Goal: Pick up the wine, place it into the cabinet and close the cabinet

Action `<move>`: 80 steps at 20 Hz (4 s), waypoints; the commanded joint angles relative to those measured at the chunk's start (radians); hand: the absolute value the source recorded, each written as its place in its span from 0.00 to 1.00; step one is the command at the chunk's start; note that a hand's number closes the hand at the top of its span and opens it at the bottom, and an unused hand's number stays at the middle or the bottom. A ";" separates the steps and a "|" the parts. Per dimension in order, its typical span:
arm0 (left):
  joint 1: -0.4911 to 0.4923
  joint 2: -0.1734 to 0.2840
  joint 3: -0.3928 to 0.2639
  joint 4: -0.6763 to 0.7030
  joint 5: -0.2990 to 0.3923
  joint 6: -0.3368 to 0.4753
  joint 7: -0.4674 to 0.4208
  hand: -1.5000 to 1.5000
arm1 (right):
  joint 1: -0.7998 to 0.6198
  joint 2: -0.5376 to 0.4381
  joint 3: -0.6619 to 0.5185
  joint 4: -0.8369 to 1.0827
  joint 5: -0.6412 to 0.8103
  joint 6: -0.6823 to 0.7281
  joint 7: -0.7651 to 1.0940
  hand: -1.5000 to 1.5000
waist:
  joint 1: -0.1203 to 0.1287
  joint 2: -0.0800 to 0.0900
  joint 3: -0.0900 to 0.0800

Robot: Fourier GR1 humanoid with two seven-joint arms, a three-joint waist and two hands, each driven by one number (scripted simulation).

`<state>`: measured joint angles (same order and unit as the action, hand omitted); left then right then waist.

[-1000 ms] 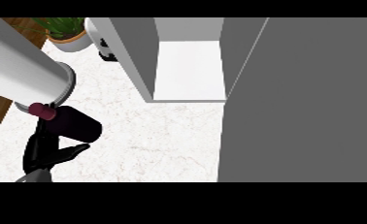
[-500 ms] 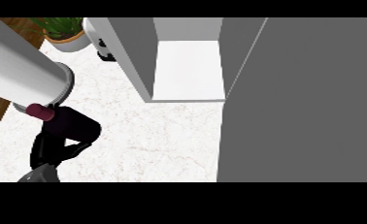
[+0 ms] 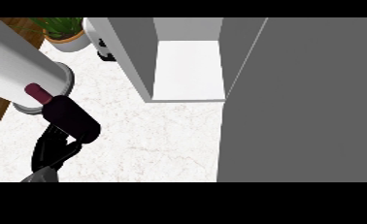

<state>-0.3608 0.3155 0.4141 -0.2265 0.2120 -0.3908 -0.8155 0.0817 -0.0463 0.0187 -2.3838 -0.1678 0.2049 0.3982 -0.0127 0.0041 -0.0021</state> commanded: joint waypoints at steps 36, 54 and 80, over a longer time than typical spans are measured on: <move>0.452 -0.313 -0.427 -0.936 0.074 0.028 0.183 1.00 | 0.039 0.016 -0.003 -0.024 0.006 -0.002 0.006 0.00 | 0.022 -0.009 0.004; 0.428 -0.315 -0.684 -1.542 0.179 0.489 0.633 1.00 | -0.061 0.027 0.018 0.067 0.065 -0.041 0.016 0.00 | 0.014 -0.005 0.002; -0.093 -0.315 -0.789 -0.921 0.189 0.798 0.463 1.00 | -0.014 0.039 0.001 0.153 0.078 0.011 -0.127 0.00 | 0.006 -0.003 0.002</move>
<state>-0.4340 0.0004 -0.3847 -1.2291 0.3675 0.4175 -0.3168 0.0970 -0.0343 -0.0153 -2.2850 -0.1512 0.2381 0.2998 -0.0090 0.0006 -0.0001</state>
